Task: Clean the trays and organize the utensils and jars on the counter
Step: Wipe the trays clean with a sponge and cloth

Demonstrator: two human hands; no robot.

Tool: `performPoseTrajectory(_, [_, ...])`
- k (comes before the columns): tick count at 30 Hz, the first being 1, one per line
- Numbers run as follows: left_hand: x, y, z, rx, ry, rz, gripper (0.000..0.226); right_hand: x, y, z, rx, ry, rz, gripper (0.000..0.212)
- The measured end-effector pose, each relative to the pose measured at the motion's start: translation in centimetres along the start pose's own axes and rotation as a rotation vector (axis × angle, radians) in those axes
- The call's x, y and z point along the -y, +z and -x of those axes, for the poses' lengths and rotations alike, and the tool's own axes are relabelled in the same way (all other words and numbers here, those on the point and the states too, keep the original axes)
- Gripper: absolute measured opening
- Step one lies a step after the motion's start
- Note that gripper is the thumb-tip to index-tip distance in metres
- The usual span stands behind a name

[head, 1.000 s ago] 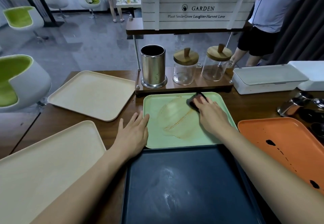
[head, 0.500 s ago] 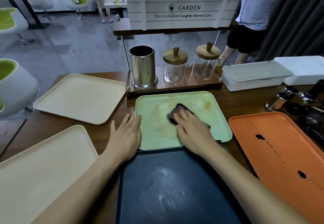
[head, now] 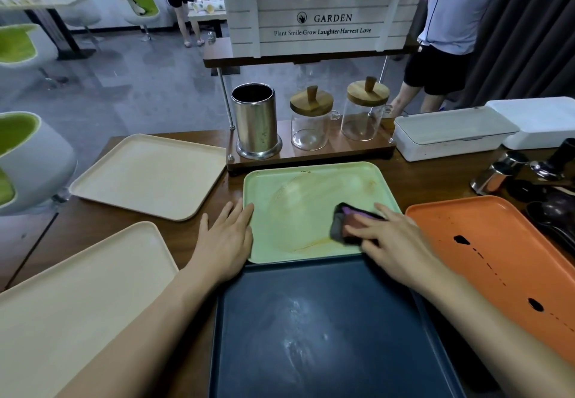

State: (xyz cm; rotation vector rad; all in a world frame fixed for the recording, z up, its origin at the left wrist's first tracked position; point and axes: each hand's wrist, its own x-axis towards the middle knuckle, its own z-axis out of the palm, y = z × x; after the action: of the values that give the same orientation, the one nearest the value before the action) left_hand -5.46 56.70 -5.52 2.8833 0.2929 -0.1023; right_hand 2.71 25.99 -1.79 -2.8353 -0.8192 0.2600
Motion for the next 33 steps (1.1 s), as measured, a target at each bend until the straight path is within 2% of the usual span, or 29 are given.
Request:
performPoseTrajectory(5, [0.6,-0.6,-0.3,0.047,0.024,0.094,0.059,0.5,0.1,0.7,-0.040,0.048,0.042,0.043])
performPoseTrajectory(8, [2.3,-1.4,0.0,0.085,0.089,0.206,0.082,1.1,0.0,0.9,-0.114,0.070,-0.040,0.035])
performPoseTrajectory(11, [3.3,-2.0,0.2,0.187,0.103,0.252,0.098,1.4,0.3,0.9,-0.137,0.038,-0.077,0.047])
performPoseTrajectory(13, [3.3,-2.2,0.1,0.226,0.101,0.266,0.096,2.5,0.7,0.8,-0.082,-0.049,-0.043,0.056])
performPoseTrajectory(16, [3.2,-2.5,0.0,0.251,0.109,0.266,0.088,5.6,1.7,0.1,-0.006,-0.236,-0.020,0.053])
performPoseTrajectory(20, [3.0,-2.3,0.5,0.252,0.095,0.345,0.104,9.2,2.4,-1.6,0.034,-0.379,-0.103,0.043])
performPoseTrajectory(25, [2.7,-1.8,0.9,0.209,0.102,0.367,0.102,10.5,2.3,-4.9,0.080,-0.496,-0.067,0.056])
performPoseTrajectory(30, [2.8,-1.5,1.0,0.190,0.097,0.376,0.101,12.3,3.3,-9.2,-0.044,-0.375,-0.080,0.053])
performPoseTrajectory(33, [2.8,-1.5,1.1,0.178,0.097,0.388,0.097,13.2,4.3,-12.0,-0.145,-0.255,-0.141,0.033])
